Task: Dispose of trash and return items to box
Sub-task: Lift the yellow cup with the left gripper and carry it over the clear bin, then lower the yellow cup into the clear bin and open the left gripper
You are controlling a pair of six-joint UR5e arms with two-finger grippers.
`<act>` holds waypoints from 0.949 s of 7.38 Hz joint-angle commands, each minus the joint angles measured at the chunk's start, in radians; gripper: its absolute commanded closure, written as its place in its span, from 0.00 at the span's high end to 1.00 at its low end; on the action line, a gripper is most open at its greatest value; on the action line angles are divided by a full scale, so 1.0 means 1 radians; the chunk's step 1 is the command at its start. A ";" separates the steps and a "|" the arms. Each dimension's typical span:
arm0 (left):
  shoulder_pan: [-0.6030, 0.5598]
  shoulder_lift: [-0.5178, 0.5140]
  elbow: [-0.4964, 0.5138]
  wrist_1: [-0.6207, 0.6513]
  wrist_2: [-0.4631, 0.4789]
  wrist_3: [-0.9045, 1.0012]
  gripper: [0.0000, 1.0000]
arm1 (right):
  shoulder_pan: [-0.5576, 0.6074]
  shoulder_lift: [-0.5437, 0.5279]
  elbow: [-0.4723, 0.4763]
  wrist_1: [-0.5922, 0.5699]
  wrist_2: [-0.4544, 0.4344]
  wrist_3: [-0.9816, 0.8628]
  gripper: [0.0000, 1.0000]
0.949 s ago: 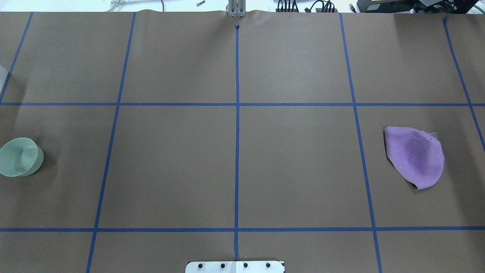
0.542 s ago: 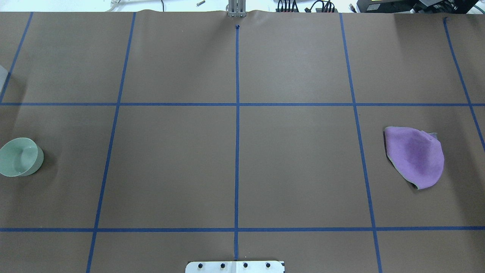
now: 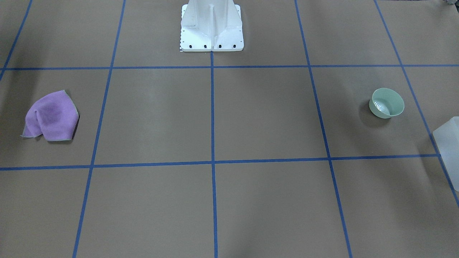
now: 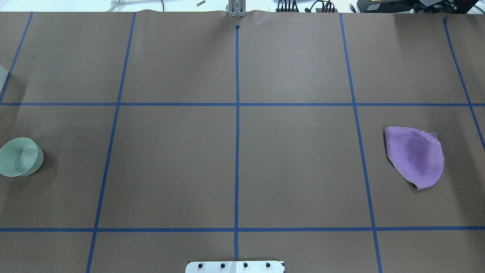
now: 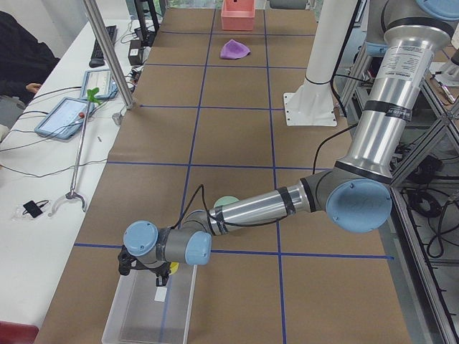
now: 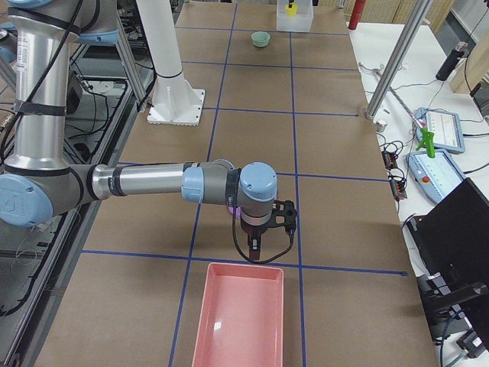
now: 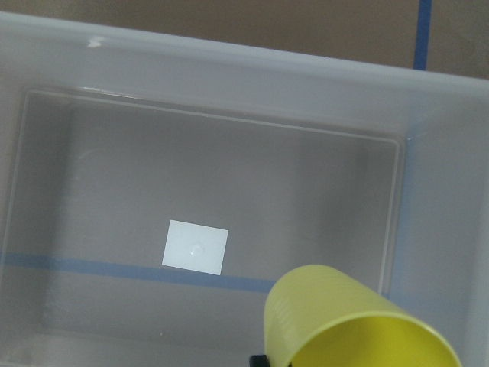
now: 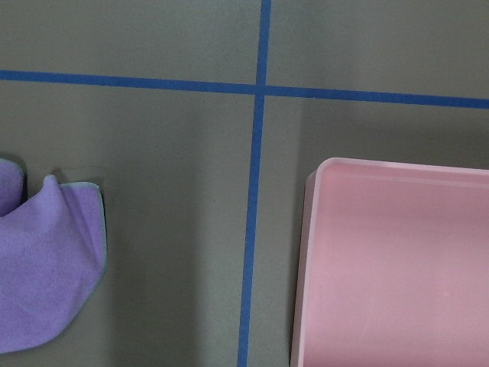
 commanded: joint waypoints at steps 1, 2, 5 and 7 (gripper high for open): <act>0.031 0.002 0.014 -0.008 0.003 0.001 0.00 | -0.001 0.000 0.000 0.000 0.007 0.000 1.00; 0.031 0.004 0.014 -0.008 0.003 0.001 0.00 | -0.001 0.000 0.000 0.000 0.010 0.000 1.00; 0.031 0.012 0.014 -0.002 0.002 -0.002 0.00 | -0.001 0.000 0.003 0.002 0.011 0.000 1.00; 0.031 0.022 0.002 -0.002 0.002 -0.010 0.98 | -0.003 0.000 0.003 0.002 0.015 0.000 1.00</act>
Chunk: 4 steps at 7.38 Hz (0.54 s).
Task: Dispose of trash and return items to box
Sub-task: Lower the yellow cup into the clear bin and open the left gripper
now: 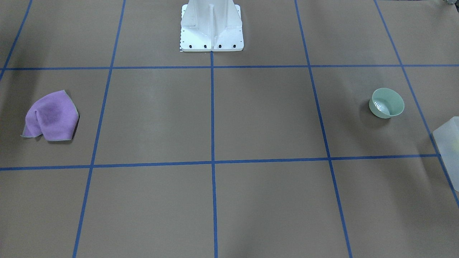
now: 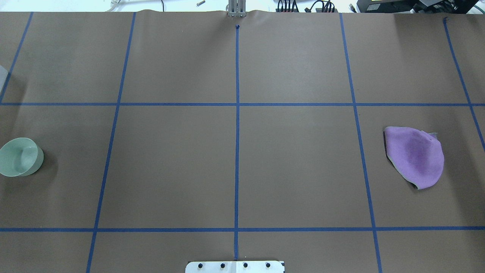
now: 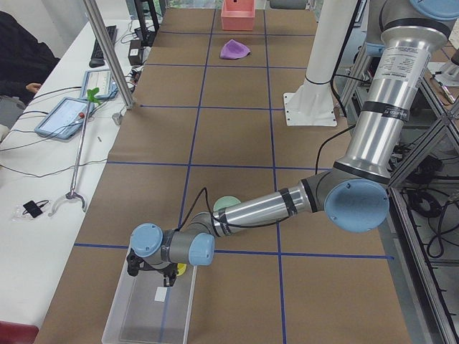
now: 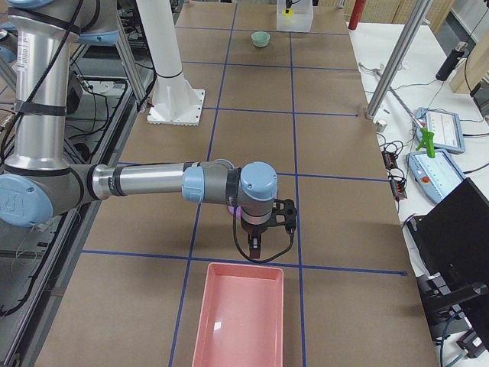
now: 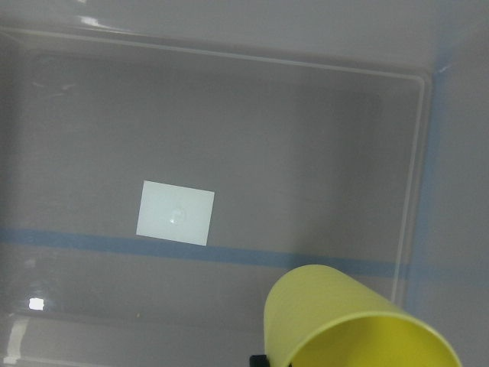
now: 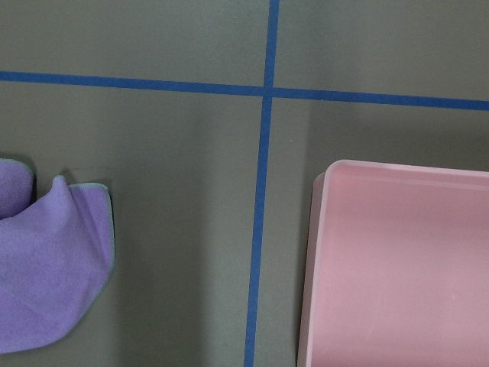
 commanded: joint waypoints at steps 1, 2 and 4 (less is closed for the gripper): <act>0.000 0.004 -0.013 -0.001 -0.003 -0.003 0.99 | 0.000 0.000 0.000 0.000 0.012 0.000 1.00; -0.009 0.004 -0.047 -0.001 -0.006 -0.004 0.99 | 0.000 0.000 0.000 0.000 0.012 0.000 1.00; -0.056 -0.003 -0.175 0.122 -0.035 -0.056 0.99 | 0.000 -0.002 0.000 0.000 0.012 0.000 1.00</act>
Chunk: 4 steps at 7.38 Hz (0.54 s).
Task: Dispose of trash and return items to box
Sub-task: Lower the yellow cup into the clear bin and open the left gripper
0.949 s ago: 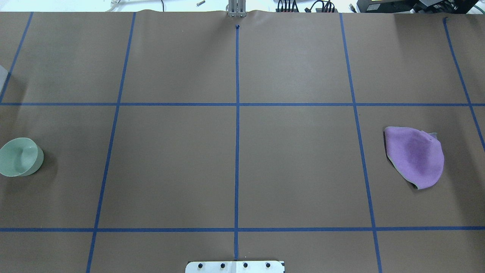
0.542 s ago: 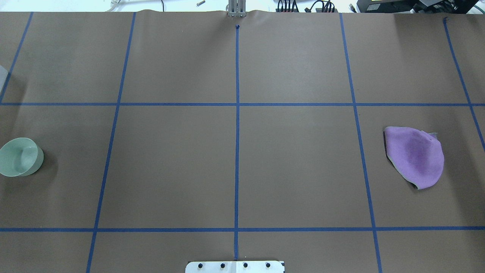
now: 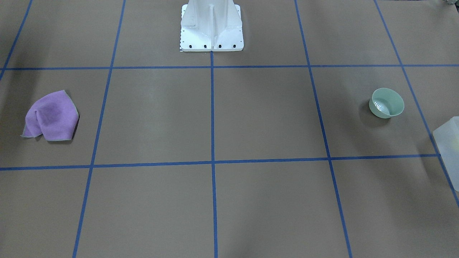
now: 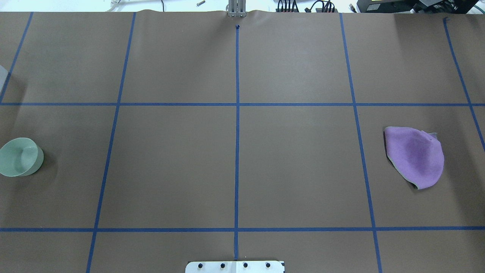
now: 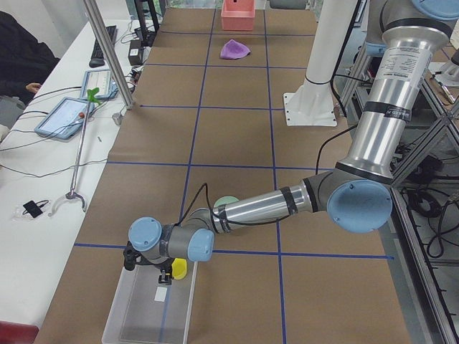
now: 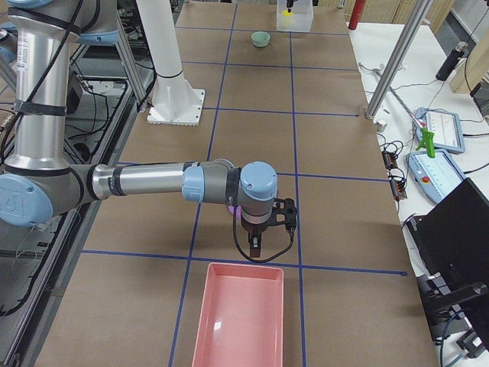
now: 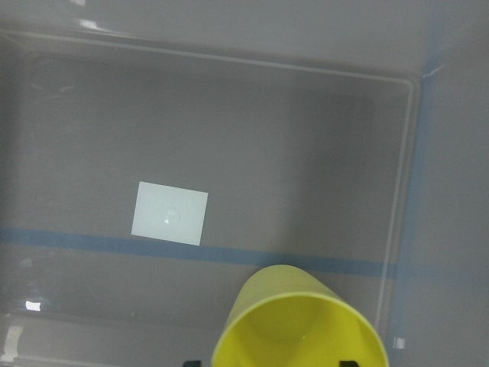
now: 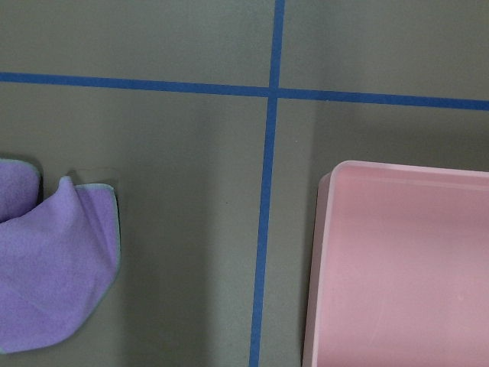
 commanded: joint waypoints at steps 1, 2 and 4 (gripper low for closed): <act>-0.053 -0.013 -0.222 0.264 -0.042 -0.031 0.99 | 0.000 0.000 0.000 0.000 0.001 0.000 1.00; -0.055 -0.014 -0.369 0.421 -0.043 -0.034 0.99 | 0.000 0.000 -0.002 0.000 0.000 0.000 1.00; -0.022 0.016 -0.578 0.478 -0.049 -0.292 0.99 | 0.000 0.000 -0.003 -0.002 0.001 0.000 1.00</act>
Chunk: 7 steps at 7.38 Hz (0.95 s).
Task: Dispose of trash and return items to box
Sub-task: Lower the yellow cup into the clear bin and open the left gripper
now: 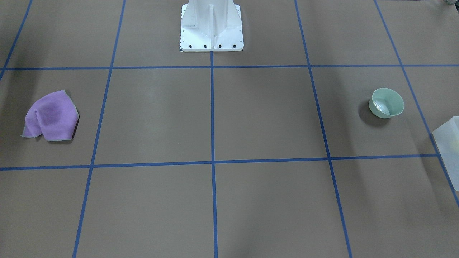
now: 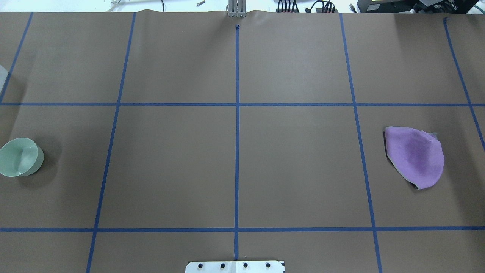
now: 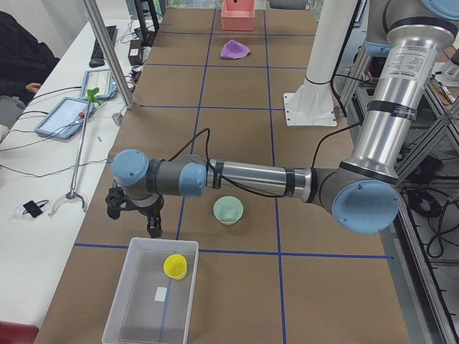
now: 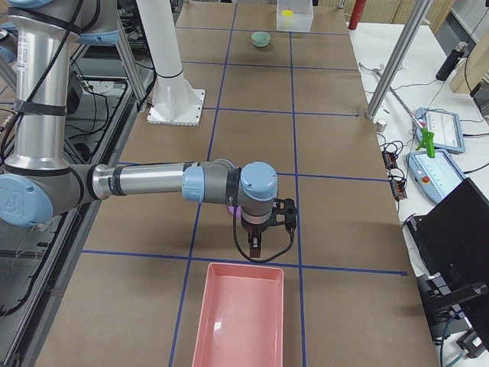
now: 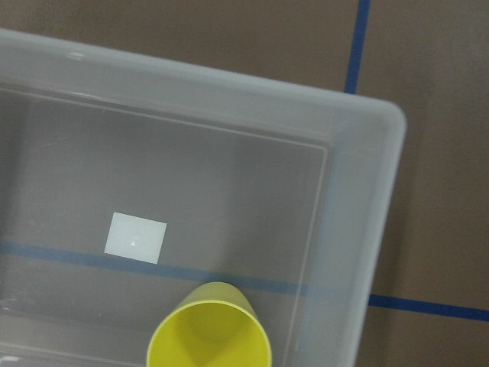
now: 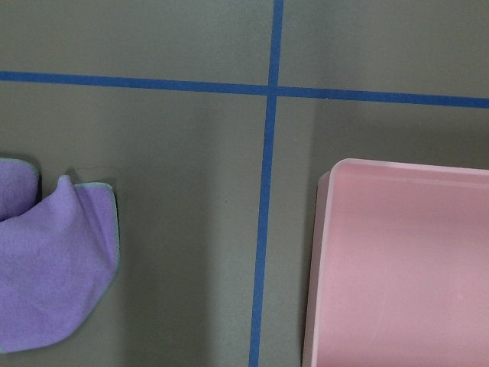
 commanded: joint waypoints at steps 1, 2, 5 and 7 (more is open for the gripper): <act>0.096 0.096 -0.197 -0.040 -0.006 -0.264 0.99 | -0.001 0.001 -0.001 -0.001 0.001 0.000 1.00; 0.133 0.203 -0.216 -0.189 -0.007 -0.332 0.99 | -0.001 -0.001 -0.001 -0.001 0.001 0.000 1.00; 0.283 0.362 -0.108 -0.690 0.003 -0.613 0.99 | -0.004 -0.002 -0.004 -0.002 0.001 0.000 1.00; 0.359 0.362 0.030 -0.914 0.009 -0.688 0.98 | -0.009 -0.004 -0.002 -0.002 0.001 0.000 1.00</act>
